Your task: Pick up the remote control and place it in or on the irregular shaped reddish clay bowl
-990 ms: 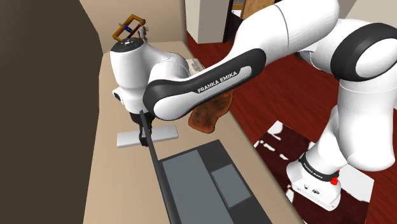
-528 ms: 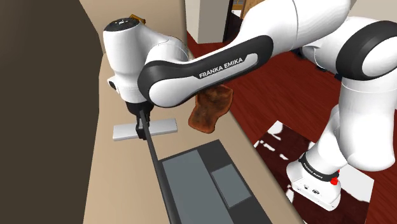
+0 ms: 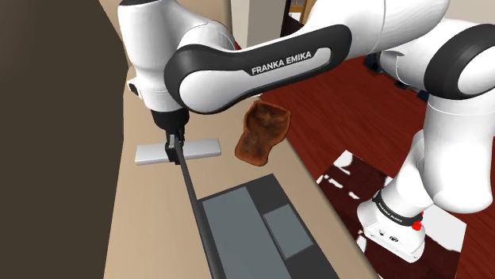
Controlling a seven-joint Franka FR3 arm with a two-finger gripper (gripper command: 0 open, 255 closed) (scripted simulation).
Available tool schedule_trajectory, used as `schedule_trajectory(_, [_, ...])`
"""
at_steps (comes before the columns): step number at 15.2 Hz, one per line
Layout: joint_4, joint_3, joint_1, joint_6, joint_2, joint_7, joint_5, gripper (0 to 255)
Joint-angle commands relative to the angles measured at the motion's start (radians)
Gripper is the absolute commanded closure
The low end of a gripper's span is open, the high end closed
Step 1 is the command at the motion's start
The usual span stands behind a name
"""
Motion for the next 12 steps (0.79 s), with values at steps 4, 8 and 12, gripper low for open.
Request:
schedule_trajectory(4, [0.062, 0.003, 0.005, -0.066, -0.005, -0.005, 0.004, 255])
schedule_trajectory(8, [0.12, 0.004, 0.012, -0.121, -0.003, -0.009, 0.005, 255])
schedule_trajectory(12, [0.105, 0.005, -0.008, -0.139, -0.038, -0.028, 0.018, 255])
